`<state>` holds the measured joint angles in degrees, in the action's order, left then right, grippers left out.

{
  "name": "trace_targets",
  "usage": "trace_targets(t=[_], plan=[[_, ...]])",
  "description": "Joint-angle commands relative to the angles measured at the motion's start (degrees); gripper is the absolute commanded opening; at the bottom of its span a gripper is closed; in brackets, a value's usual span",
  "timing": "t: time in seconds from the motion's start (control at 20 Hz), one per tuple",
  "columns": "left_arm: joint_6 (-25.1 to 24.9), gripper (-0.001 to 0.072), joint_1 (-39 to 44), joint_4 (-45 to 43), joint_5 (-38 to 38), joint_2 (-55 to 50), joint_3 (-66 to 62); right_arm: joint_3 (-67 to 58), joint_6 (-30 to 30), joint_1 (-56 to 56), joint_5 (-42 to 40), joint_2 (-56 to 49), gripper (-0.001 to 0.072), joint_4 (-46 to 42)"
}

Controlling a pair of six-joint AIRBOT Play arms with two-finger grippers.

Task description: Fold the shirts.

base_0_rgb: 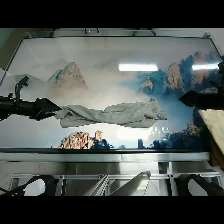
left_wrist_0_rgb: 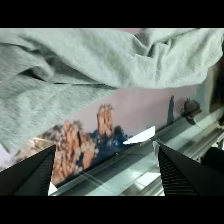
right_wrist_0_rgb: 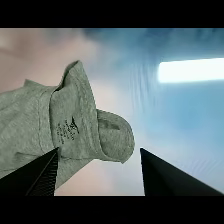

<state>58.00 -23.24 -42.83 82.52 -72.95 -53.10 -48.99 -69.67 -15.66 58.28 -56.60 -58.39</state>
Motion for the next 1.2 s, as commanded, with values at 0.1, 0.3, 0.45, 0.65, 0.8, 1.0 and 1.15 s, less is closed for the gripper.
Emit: trace_targets(t=[0.1,0.3,0.45,0.65,0.8,1.0,1.15], plan=[[0.4,0.072,-4.2,-5.5,-3.8,-2.2,0.1,0.0,7.9,0.2,1.6,-11.1,0.0494,15.5],[0.4,0.072,-5.1,-5.2,-7.4,-8.7,-0.1,-0.8,19.7,0.2,-0.4,-21.6,0.0437,28.2],[0.4,0.072,-5.0,-5.1,-8.3,-15.0,-4.0,-3.9,20.9,1.4,-0.4,-28.9,0.0439,29.5],[1.5,0.072,-2.9,-5.2,-6.9,-23.1,-11.7,-10.2,20.1,5.0,-0.4,-37.0,0.0439,29.5],[1.6,0.0715,-1.0,-5.2,-5.8,-27.7,-15.1,-13.4,19.7,7.8,1.9,-41.0,0.0439,29.6],[1.6,0.0695,0.7,-5.2,-6.0,-31.4,-18.0,-14.4,19.8,10.5,4.3,-41.6,0.0415,31.1],[1.8,0.0015,1.6,-4.8,-5.7,-32.6,-21.7,-15.1,22.5,10.4,8.9,-41.5,0.0012,35.5]])
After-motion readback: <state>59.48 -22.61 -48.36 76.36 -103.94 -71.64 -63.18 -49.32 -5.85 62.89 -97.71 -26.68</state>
